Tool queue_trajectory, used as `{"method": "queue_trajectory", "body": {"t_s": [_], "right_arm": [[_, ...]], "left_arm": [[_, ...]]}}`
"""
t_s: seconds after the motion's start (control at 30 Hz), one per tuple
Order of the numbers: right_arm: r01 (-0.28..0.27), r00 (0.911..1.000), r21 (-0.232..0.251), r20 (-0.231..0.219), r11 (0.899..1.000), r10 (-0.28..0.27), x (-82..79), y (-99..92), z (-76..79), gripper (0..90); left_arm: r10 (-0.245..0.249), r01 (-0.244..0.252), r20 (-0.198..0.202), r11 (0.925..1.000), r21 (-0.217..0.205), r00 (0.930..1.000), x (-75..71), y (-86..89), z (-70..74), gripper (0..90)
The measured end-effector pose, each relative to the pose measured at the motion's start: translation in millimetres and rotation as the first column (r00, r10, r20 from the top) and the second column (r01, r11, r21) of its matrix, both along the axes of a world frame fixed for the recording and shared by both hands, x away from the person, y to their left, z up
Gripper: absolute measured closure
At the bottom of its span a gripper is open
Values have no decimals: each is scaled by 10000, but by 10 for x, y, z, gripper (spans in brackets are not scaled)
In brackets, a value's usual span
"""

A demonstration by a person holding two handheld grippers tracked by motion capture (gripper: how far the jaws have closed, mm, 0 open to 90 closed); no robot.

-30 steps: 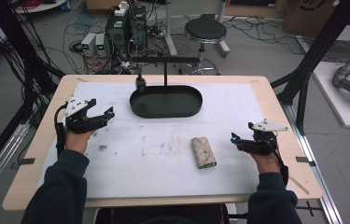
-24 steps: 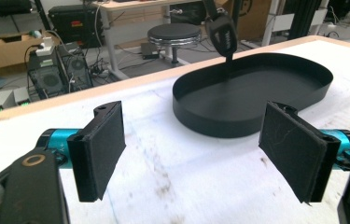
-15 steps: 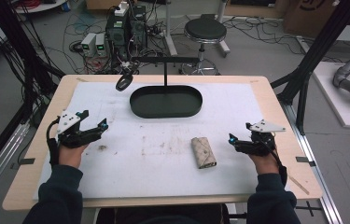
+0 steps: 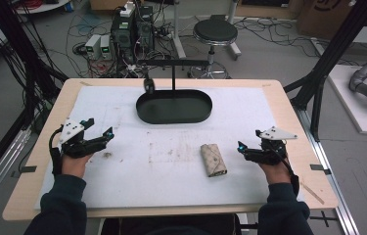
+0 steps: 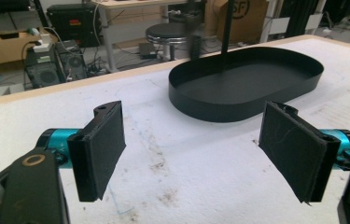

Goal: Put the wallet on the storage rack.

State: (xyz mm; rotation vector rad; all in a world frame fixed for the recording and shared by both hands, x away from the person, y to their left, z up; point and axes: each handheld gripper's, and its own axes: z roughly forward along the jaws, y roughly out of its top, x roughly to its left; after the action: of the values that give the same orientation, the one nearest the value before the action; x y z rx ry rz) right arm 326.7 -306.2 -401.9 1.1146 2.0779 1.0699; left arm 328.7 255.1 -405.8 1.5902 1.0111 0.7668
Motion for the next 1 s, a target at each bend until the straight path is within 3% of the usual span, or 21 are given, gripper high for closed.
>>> {"method": "queue_trajectory", "body": {"t_s": [0.1, 0.23, 0.3, 0.43, 0.63, 0.73, 0.9, 1.0], "right_arm": [[-112, 9994, 394, -323, 9992, 124, 8, 76, -23, 202], [-225, 9987, 456, -448, 9987, 246, 15, 200, -41, 202], [-184, 9966, 482, -793, 9987, 222, 23, 268, -69, 201], [-417, 9857, 439, -1614, 9982, 483, 39, 477, -197, 201], [-902, 9733, 871, -2036, 9921, 1064, 56, 748, -272, 201], [-1147, 9682, 571, -2169, 9918, 1245, 49, 875, -304, 201], [-1420, 9588, -396, -2537, 9891, 1275, 70, 1004, -379, 169], [-2143, 9554, -988, -2279, 9718, 1875, 87, 1005, -352, 187]], "left_arm": [[34, -31, 63, 9991, -416, 10000, 3, 10, 7, 180], [-28, 28, 22, 9995, -314, 10000, 3, -3, -2, 180], [-25, 23, -54, 9996, -282, 10000, 12, -1, -9, 181], [109, -112, -110, 9994, -319, 9999, 14, 12, -10, 180], [224, -228, -142, 9994, -279, 9996, 5, 30, -16, 183], [213, -217, -164, 9995, -235, 9996, 5, 31, -18, 185], [164, -170, -266, 9996, -221, 9995, 12, 26, -32, 191], [106, -110, -249, 9998, -158, 9996, 7, 27, -39, 218]]}}
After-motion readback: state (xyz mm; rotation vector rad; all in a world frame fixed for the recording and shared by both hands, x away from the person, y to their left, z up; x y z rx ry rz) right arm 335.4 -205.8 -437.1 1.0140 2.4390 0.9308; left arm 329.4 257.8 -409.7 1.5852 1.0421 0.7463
